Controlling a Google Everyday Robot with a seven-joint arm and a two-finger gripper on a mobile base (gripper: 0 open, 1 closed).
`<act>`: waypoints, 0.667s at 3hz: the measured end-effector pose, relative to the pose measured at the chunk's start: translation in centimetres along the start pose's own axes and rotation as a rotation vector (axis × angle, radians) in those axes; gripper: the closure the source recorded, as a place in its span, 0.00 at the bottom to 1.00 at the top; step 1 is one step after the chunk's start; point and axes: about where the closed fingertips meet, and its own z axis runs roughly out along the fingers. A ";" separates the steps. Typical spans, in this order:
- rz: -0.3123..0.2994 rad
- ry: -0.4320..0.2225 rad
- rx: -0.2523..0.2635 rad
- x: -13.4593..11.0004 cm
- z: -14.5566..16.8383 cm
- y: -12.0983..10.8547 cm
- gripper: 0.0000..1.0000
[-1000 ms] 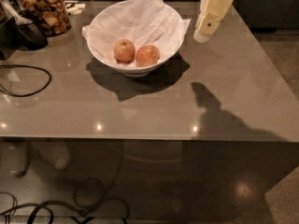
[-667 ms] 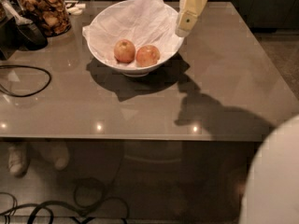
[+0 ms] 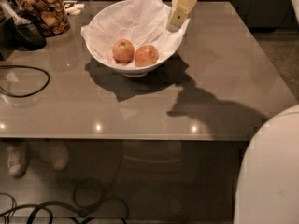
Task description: Pick apple from white bowl
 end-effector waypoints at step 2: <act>0.047 -0.039 -0.062 -0.3 4.4 -1.2 0.12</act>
Offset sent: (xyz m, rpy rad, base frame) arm 0.0356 0.0199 -0.0439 0.0461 0.1460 0.0089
